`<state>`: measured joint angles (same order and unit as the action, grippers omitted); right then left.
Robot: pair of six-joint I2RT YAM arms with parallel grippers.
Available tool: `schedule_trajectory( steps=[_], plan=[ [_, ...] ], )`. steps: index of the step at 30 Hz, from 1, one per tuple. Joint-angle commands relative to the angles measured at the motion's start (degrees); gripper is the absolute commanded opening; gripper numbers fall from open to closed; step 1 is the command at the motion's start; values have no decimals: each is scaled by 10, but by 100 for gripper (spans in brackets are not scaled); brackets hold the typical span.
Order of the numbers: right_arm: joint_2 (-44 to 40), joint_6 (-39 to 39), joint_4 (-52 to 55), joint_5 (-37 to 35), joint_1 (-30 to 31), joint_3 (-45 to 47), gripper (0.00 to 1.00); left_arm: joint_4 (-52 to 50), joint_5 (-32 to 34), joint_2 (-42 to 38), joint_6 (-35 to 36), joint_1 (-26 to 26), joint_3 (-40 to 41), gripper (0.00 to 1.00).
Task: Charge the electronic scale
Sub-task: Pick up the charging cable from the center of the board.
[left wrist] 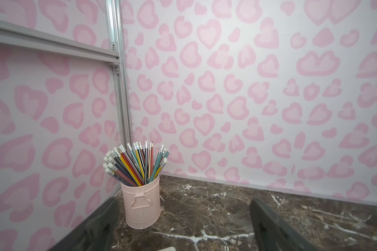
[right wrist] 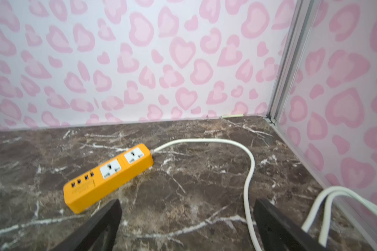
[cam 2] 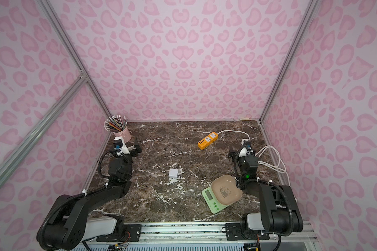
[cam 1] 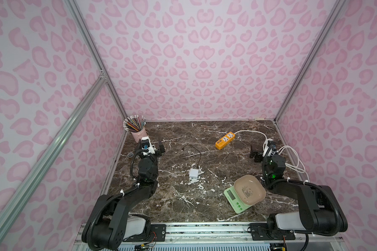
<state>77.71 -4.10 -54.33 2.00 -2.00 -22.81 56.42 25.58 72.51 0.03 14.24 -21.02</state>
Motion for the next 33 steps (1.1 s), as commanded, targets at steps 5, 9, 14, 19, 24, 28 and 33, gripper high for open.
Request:
schedule_trajectory(
  steps=[5, 9, 14, 19, 24, 28, 33],
  plan=[
    [-70, -207, 273, 68, -1, -126, 100, -321, 69, -53, -152, 135, -120, 95],
    [-60, -203, 274, 205, 20, -147, 97, -385, 68, -32, -207, 225, -143, 97],
    [-16, -157, 326, 216, 93, -191, 96, -449, 28, 36, -270, 285, -161, 100],
    [46, -158, 339, 220, 150, -231, 90, -484, 18, 123, -306, 337, -187, 96],
    [118, -162, 337, 211, 193, -287, 90, -484, 6, 188, -335, 349, -198, 96],
    [180, -158, 342, 209, 214, -343, 89, -497, 11, 219, -346, 355, -203, 96],
    [284, -127, 385, 203, 247, -465, 83, -522, 21, 225, -362, 355, -187, 96]
  ],
)
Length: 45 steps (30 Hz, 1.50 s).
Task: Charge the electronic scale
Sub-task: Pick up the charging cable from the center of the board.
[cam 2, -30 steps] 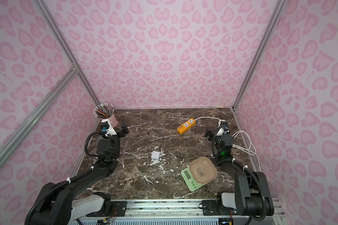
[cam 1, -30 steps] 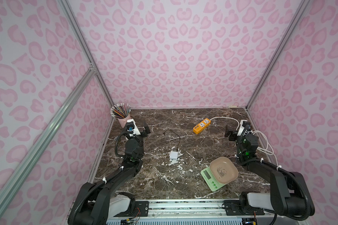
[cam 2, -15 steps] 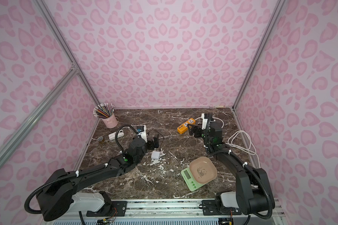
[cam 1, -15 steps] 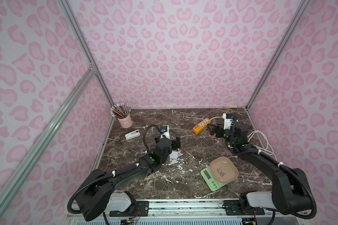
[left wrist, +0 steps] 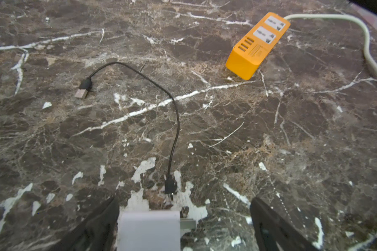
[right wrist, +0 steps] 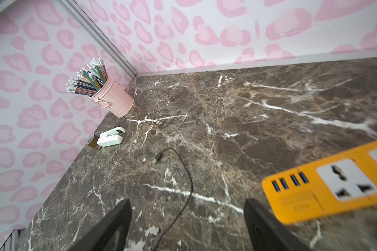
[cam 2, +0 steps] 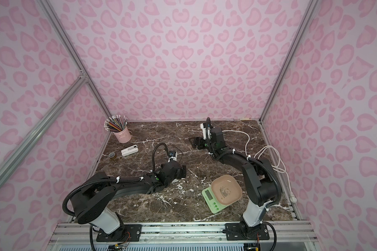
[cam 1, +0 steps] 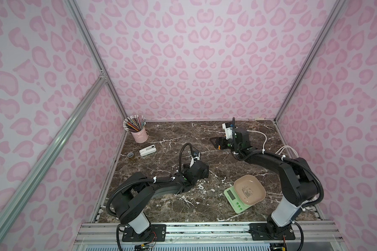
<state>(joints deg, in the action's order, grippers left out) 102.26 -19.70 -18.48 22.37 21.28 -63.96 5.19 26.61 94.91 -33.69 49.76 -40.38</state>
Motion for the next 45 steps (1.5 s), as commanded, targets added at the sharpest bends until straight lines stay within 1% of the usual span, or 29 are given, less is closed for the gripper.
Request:
schedule_trajectory(
  steps=[1, 4, 7, 10, 15, 21, 27, 29, 32, 35, 37, 39, 41, 42, 45],
  plan=[
    [59, 38, 39, -1, 19, -79, 82, -16, 15, -1, -28, 0, 11, 96],
    [121, 54, 70, -1, 33, -166, 81, -35, 26, -10, -37, -2, 27, 96],
    [175, 71, 95, -8, 48, -229, 80, -52, 38, -36, -46, -15, 49, 96],
    [235, 99, 137, -22, 64, -305, 79, -52, 37, -96, -43, -36, 80, 96],
    [340, 149, 252, -56, 91, -455, 74, -65, 21, -205, -28, -73, 106, 96],
    [412, 192, 325, -74, 116, -555, 67, -99, 21, -287, -18, -89, 101, 96],
    [442, 208, 350, -80, 129, -589, 59, -118, 20, -332, -8, -102, 94, 96],
    [450, 210, 360, -84, 130, -599, 54, -121, 20, -341, -6, -103, 93, 96],
    [455, 214, 373, -78, 130, -605, 51, -124, 23, -347, -2, -105, 94, 96],
    [456, 222, 380, -70, 131, -604, 43, -121, 23, -347, -1, -107, 96, 95],
    [457, 225, 384, -73, 131, -604, 36, -118, 19, -345, 1, -108, 98, 95],
    [456, 227, 387, -71, 131, -604, 23, -113, 18, -342, 1, -109, 100, 96],
    [454, 227, 390, -67, 131, -604, 16, -108, 15, -337, 1, -109, 102, 95],
    [451, 224, 390, -66, 131, -603, 10, -106, 13, -335, 1, -110, 102, 95],
    [432, 214, 387, -64, 131, -588, 1, -96, 2, -326, 4, -111, 102, 95]
  ],
)
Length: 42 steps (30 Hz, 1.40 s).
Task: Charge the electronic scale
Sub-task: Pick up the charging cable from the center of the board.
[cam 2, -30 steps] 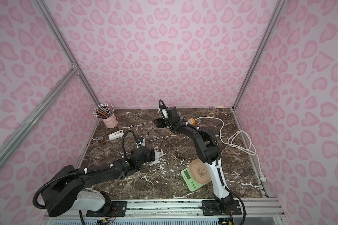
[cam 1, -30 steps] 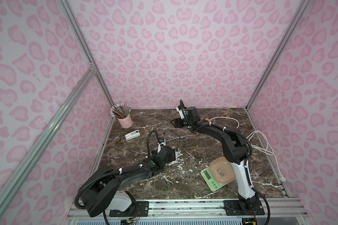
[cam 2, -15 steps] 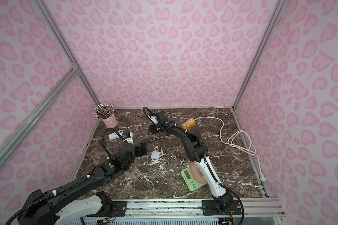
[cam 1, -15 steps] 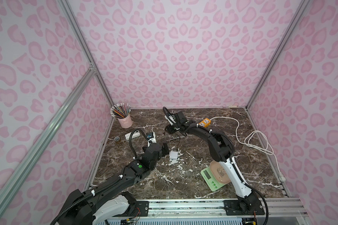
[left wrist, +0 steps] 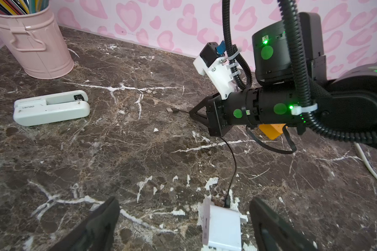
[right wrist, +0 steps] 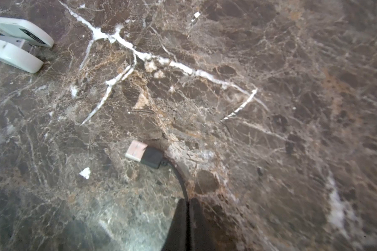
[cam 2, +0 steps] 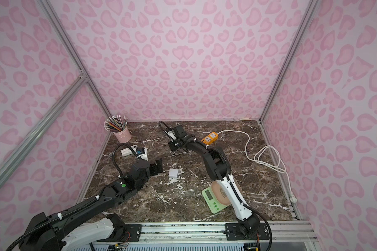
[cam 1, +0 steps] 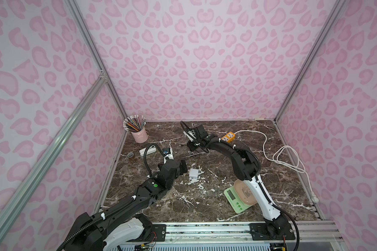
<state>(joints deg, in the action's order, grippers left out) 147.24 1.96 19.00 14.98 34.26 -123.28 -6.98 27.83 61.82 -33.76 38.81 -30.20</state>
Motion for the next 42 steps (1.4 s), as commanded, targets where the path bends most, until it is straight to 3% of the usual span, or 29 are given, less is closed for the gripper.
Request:
schedule_trajectory(
  steps=[1, 4, 11, 16, 19, 22, 31, 42],
  plan=[
    [-33, -8, 4, 11, 0, 18, 0, 30, -16, 9, 8, -4, -2, 95],
    [-99, -27, -47, 25, -4, 98, 0, 40, -39, 20, 18, -15, -10, 95],
    [-307, -76, -214, 70, -42, 353, 0, 74, -164, 44, 39, -58, -57, 96],
    [-458, -76, -295, 70, -65, 522, 0, 95, -279, 59, 33, -79, -111, 100],
    [-529, -76, -323, 70, -71, 584, 0, 118, -347, 72, 25, -86, -136, 95],
    [-591, -125, -344, 78, -75, 637, 0, 133, -392, 86, 12, -86, -158, 90],
    [-714, -153, -397, 85, -76, 736, 0, 172, -466, 114, -32, -86, -175, 72],
    [-754, -168, -411, 107, -74, 765, 0, 239, -548, 143, -63, -82, -174, 52]
  ],
)
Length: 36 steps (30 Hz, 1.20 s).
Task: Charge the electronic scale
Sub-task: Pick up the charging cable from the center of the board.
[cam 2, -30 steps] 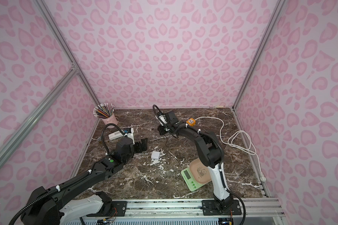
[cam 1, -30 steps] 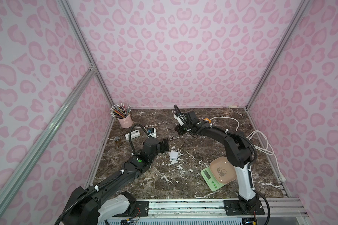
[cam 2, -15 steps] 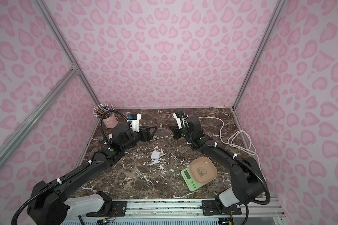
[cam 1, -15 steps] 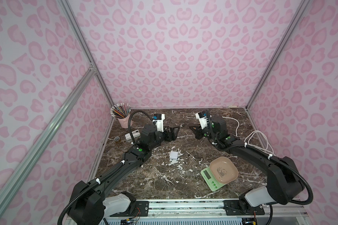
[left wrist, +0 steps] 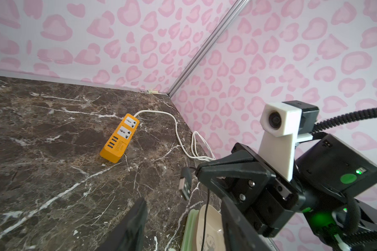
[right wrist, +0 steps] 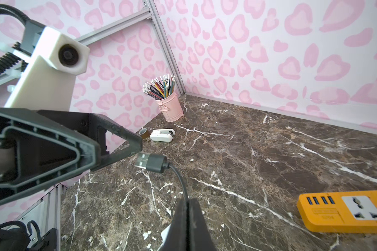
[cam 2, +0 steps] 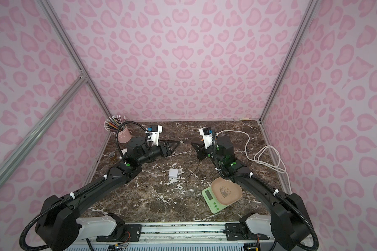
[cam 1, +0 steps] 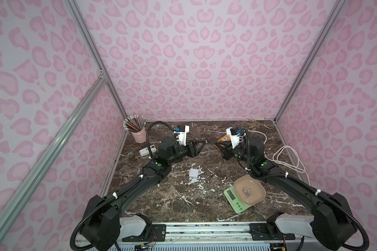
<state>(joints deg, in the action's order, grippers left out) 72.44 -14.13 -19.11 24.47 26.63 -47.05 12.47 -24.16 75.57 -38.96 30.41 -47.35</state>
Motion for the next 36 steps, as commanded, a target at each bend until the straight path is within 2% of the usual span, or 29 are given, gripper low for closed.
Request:
schedule_trajectory(
  steps=[1, 13, 15, 20, 33, 36],
  plan=[
    [-8, -7, -30, 13, 2, 4, 0, 46, -29, 6, -11, 2, -3, 50],
    [-14, -8, -36, 19, 8, 11, 0, 61, -35, 29, -18, 14, -15, 38],
    [-16, -9, -37, 21, 7, 12, 0, 61, -33, 31, -20, 14, -16, 31],
    [-19, -9, -40, 26, 7, 15, 0, 61, -29, 33, -22, 14, -17, 25],
    [-40, -7, -49, 24, 7, 28, 0, 61, -30, 43, -28, 16, -21, 19],
    [-43, -6, -49, 27, 7, 30, 0, 65, -36, 42, -27, 17, -22, 10]
  ],
)
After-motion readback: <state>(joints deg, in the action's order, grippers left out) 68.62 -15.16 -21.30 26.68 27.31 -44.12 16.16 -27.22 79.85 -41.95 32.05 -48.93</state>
